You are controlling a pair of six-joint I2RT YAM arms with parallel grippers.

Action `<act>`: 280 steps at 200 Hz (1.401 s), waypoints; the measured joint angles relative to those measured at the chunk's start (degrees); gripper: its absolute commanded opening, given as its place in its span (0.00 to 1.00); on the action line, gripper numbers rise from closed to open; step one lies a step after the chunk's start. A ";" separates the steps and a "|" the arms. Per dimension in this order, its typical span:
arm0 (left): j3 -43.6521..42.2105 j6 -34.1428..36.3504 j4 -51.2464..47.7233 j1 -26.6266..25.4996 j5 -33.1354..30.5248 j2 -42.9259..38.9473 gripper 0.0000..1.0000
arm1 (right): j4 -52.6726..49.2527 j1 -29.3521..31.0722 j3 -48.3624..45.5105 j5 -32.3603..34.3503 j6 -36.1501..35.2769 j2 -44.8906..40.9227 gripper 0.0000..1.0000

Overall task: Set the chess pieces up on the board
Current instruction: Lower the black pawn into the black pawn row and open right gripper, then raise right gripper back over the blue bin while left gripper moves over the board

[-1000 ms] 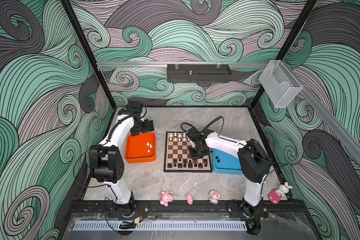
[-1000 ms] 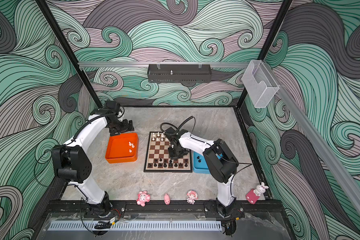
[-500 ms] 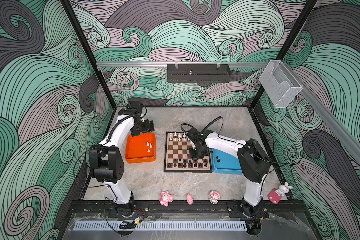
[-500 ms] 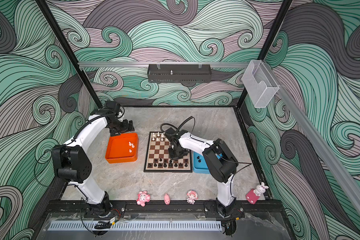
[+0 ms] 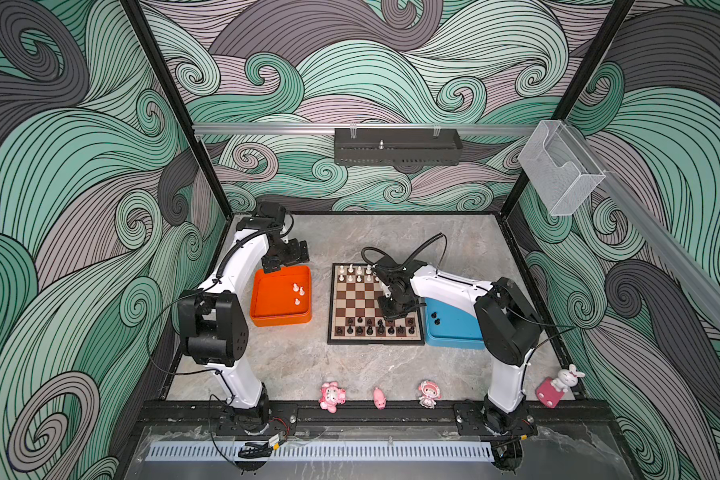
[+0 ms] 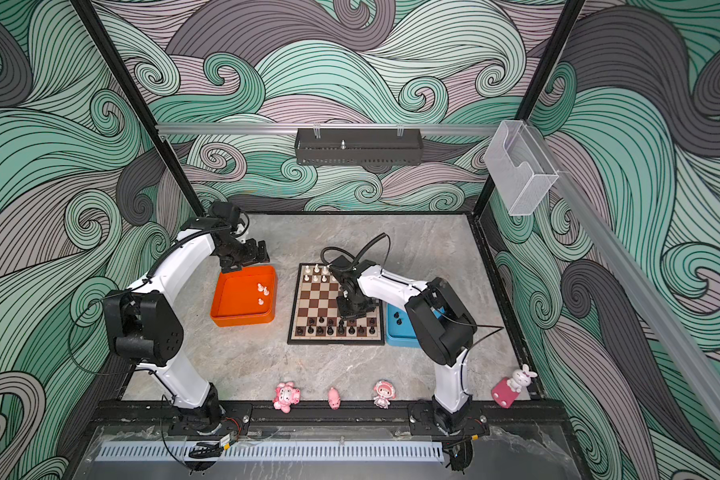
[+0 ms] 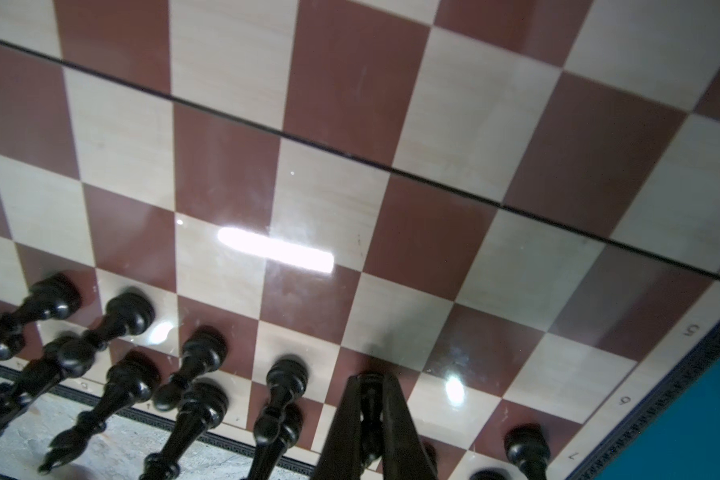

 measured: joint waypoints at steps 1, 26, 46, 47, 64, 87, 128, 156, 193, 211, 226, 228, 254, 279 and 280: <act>0.00 0.00 0.00 0.00 0.00 0.00 0.96 | 0.00 0.00 0.00 0.00 0.02 0.00 0.10; 0.00 -0.02 0.02 0.00 0.04 0.00 0.96 | 0.04 0.04 0.00 0.00 0.07 -0.02 0.16; 0.00 -0.04 0.00 0.00 0.04 0.00 0.96 | 0.13 0.28 -0.22 0.02 0.24 -0.02 0.18; 0.00 -0.04 0.02 0.00 0.04 0.00 0.96 | 0.11 0.31 -0.24 0.00 0.24 -0.02 0.18; 0.00 -0.07 0.02 0.00 0.07 0.00 0.96 | 0.02 0.39 -0.26 0.02 0.22 -0.07 0.18; 0.00 -0.11 0.02 0.00 0.13 0.00 0.96 | -0.48 0.39 -0.26 0.04 0.22 -0.33 0.19; 0.00 -0.11 0.02 0.00 0.52 0.00 0.96 | -1.42 0.39 -0.20 0.42 0.20 -1.11 0.23; 0.00 -0.11 0.00 0.00 0.92 0.00 0.96 | -2.12 0.39 0.28 0.74 0.17 -1.86 0.29; 0.00 -0.11 0.00 0.00 1.07 0.00 0.96 | -2.54 -0.11 2.71 1.18 0.11 -3.69 0.35; 0.00 -0.09 0.00 0.00 1.07 0.00 0.96 | -2.54 -1.16 3.78 1.16 -0.04 -5.20 0.38; 0.02 -0.09 -0.02 0.00 1.14 0.00 0.96 | -2.51 -2.75 4.46 1.16 -0.13 -6.67 0.39; 0.02 -0.09 -0.02 0.00 1.16 0.00 0.96 | -2.51 -3.06 4.52 1.14 -0.13 -6.95 0.39; 0.04 -0.09 -0.07 0.00 1.31 0.00 0.96 | -2.47 -7.50 4.63 0.17 -0.22 -9.81 0.47; 0.07 -0.09 -0.07 0.00 1.33 0.00 0.96 | -2.10 -12.33 4.11 -0.13 -0.92 -12.61 0.62; 0.07 -0.09 -0.07 0.00 1.33 0.00 0.96 | -2.12 -12.46 4.07 -0.11 -0.76 -12.72 0.64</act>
